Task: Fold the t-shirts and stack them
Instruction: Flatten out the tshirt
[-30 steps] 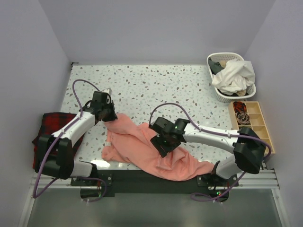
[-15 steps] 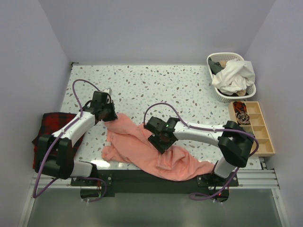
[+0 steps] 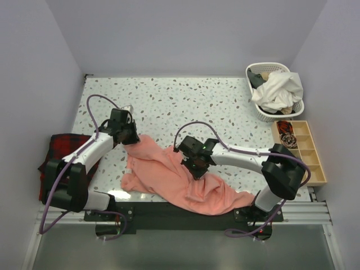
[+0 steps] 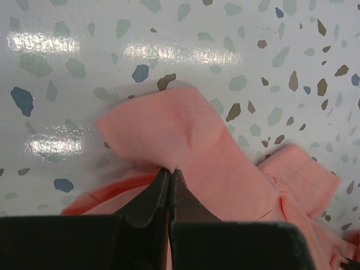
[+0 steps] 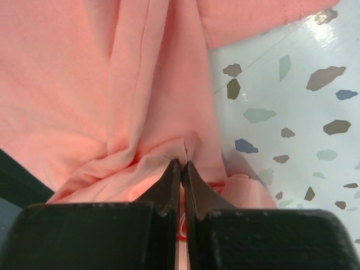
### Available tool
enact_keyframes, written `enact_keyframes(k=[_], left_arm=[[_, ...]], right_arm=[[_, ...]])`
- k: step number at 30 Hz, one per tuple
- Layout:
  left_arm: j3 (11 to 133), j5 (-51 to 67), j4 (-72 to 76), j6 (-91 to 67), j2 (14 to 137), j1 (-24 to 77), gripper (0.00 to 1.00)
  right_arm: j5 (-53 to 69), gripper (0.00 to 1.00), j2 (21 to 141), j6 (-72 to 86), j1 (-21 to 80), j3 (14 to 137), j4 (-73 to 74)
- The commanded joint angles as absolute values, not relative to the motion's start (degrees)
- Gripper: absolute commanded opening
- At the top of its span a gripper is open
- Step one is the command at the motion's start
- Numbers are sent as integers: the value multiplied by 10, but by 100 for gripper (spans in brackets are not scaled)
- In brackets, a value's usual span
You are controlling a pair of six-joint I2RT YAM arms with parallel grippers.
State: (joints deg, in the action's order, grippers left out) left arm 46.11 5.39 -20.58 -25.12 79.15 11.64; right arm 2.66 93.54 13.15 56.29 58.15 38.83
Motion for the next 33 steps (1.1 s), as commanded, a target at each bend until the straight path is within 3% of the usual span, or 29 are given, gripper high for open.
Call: enact_keyframes(k=[1,13,21,33], left_arm=[[461,60,-188,-255,794,114,0],[521,13,-252,-246,744,114,0],[545,2,-269,-239,730,115,0],[730,-52,-362,-193,694,114,0]], right_arm=[[14,0,875,127,559,591,391],[-306,0,666,181,532,695,536],[-394,0,620,201,505,711,548],[-544,0,549,133,488,861,530]])
